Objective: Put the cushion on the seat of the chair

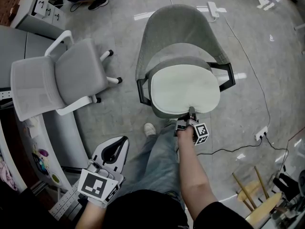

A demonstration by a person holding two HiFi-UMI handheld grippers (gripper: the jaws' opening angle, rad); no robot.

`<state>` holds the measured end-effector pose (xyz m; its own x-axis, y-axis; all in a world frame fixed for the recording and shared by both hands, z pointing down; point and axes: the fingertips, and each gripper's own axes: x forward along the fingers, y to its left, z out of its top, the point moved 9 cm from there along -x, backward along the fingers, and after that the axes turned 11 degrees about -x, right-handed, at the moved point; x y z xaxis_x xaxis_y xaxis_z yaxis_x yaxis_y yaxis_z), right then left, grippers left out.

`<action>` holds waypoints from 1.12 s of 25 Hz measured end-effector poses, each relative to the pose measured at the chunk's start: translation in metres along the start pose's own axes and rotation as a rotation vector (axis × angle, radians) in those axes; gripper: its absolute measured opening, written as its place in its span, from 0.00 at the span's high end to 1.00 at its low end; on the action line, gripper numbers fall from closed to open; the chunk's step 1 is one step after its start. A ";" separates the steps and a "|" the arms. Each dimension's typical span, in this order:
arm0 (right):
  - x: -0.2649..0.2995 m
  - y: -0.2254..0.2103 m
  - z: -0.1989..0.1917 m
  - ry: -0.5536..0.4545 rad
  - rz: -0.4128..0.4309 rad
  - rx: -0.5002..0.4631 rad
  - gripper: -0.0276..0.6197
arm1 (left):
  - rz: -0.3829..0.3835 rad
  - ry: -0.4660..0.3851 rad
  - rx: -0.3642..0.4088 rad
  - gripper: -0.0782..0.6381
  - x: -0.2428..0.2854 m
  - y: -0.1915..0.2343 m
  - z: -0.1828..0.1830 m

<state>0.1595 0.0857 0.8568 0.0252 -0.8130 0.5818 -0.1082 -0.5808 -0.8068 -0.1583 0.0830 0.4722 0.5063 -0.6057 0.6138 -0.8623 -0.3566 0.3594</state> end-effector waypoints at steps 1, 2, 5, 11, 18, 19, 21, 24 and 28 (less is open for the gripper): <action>0.002 0.000 0.002 0.001 -0.001 -0.009 0.87 | 0.001 0.004 -0.002 0.87 0.001 0.001 -0.002; 0.005 0.000 0.004 0.001 -0.002 -0.016 0.87 | 0.002 0.008 -0.005 0.87 0.002 0.002 -0.003; 0.015 0.002 0.006 0.011 -0.004 -0.032 0.87 | 0.001 0.024 -0.014 0.87 0.006 0.002 -0.006; 0.038 0.000 0.008 0.039 -0.034 -0.063 0.86 | 0.013 0.037 -0.022 0.87 0.016 0.007 -0.008; 0.038 -0.024 0.002 0.087 -0.154 -0.041 0.79 | 0.016 0.043 -0.027 0.87 0.023 0.009 -0.005; 0.035 -0.027 0.001 0.100 -0.161 -0.047 0.74 | 0.016 0.043 -0.028 0.87 0.023 0.010 -0.005; 0.031 -0.031 0.001 0.117 -0.163 -0.062 0.73 | 0.017 0.041 -0.028 0.87 0.024 0.010 -0.004; 0.023 -0.032 0.005 0.116 -0.174 -0.069 0.69 | 0.011 0.035 -0.029 0.87 0.024 0.009 -0.003; 0.017 -0.020 0.011 0.143 -0.155 -0.119 0.69 | -0.005 0.020 -0.031 0.87 0.024 0.005 0.001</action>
<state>0.1733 0.0833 0.8816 -0.0896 -0.6955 0.7129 -0.2303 -0.6819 -0.6942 -0.1502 0.0658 0.4875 0.5105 -0.5895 0.6259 -0.8597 -0.3368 0.3839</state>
